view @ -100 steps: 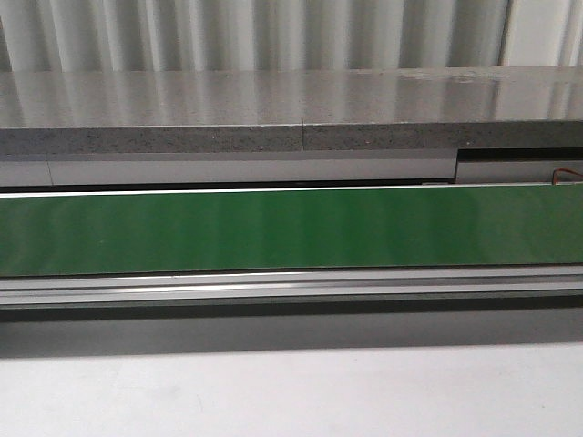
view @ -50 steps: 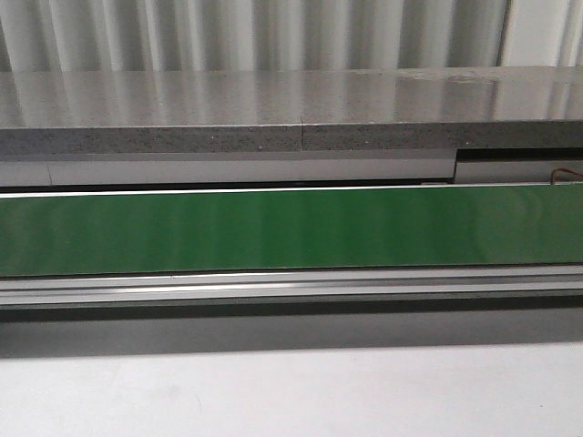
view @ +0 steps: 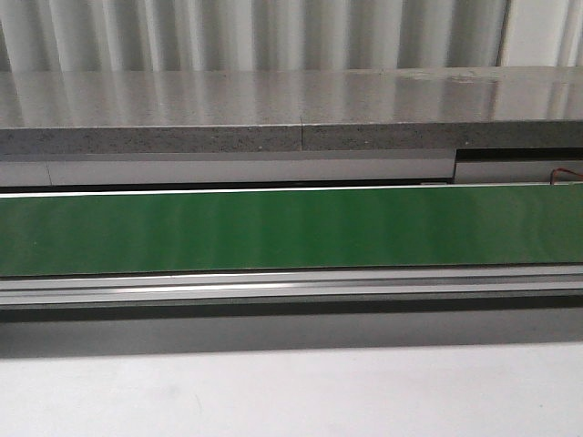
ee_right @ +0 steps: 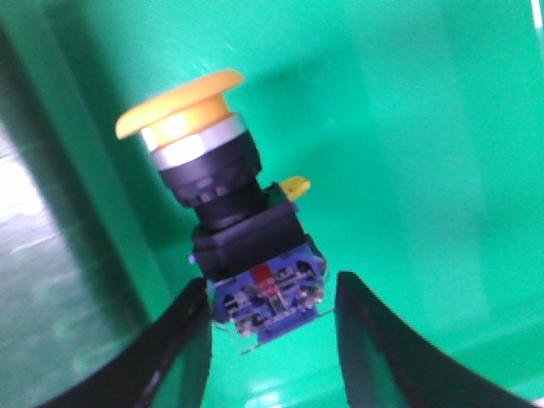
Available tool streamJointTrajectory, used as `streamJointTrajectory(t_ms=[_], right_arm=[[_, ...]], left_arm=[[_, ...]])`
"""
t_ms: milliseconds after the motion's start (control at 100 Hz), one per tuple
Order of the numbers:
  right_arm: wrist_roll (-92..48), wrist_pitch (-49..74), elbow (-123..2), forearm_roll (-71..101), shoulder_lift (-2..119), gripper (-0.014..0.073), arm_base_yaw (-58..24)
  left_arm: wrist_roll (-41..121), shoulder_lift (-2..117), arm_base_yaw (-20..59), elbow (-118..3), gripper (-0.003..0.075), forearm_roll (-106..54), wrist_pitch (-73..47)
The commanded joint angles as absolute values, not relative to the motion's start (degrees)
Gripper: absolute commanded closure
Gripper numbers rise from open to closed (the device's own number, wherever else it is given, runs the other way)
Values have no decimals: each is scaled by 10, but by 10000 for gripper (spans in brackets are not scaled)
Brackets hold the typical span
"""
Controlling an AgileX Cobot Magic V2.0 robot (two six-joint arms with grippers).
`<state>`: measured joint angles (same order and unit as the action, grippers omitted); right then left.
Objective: Move button from right to left
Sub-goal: 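Lift the button with the right gripper and carry it over the belt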
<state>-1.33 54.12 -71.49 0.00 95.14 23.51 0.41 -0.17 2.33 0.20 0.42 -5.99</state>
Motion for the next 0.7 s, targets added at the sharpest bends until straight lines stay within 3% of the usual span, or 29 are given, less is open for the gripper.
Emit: streamJointTrajectory(t_ms=[0,320,690], right_arm=[[-20,547,-729,19,892,375,233],[6,601,-726,43,847,369,138],[60,563,-726,48,916,365,76]], left_arm=[[4,-20,23,24,741,0,-15],[4,-20,23,24,741,0,-15],[4,-20,23,24,741,0,-15]])
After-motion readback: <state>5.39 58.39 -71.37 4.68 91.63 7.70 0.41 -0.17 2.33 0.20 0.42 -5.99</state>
